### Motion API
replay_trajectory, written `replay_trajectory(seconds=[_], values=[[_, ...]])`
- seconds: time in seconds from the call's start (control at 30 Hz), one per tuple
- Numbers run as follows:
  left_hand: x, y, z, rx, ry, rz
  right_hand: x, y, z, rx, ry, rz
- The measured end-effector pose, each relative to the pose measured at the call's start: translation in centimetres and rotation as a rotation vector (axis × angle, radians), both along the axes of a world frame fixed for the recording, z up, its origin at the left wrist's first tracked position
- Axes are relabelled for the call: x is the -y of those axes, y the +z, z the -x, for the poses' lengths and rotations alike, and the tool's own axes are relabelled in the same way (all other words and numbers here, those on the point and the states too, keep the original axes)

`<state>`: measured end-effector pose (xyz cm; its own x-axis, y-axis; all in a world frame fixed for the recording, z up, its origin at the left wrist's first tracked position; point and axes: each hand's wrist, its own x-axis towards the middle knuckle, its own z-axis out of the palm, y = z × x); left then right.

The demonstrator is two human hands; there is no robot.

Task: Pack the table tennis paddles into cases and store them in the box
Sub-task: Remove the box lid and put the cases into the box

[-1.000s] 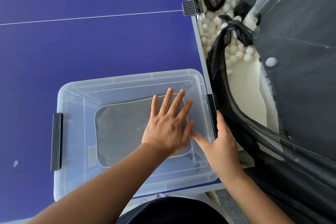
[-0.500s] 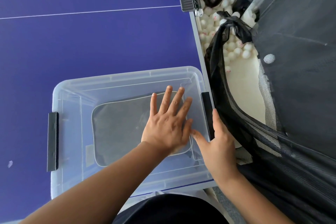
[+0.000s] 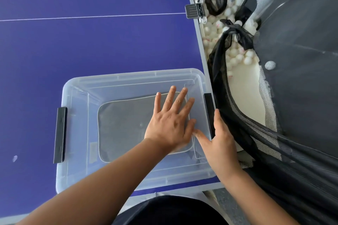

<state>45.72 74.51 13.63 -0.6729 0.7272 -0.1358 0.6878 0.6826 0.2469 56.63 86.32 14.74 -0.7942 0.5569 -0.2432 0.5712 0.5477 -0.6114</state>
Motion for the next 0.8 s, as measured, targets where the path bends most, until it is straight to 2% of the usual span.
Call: replay_trajectory(seconds=[0.2, 0.33, 0.47, 0.8], values=[[0.6, 0.5, 0.2, 0.042, -0.008, -0.08, -0.6, 0.7, 0.0, 0.031, 0.083, -0.009], [2.0, 0.5, 0.0, 0.045, 0.03, -0.146, -0.2, 0.5, 0.2, -0.033, 0.155, -0.089], [5.0, 0.5, -0.8, 0.016, 0.098, -0.148, 0.9, 0.5, 0.6, -0.075, 0.233, -0.148], [13.1, 2.8, 0.0, -0.019, 0.232, -0.133, 6.3, 2.6, 3.7, 0.02, 0.53, -0.297]])
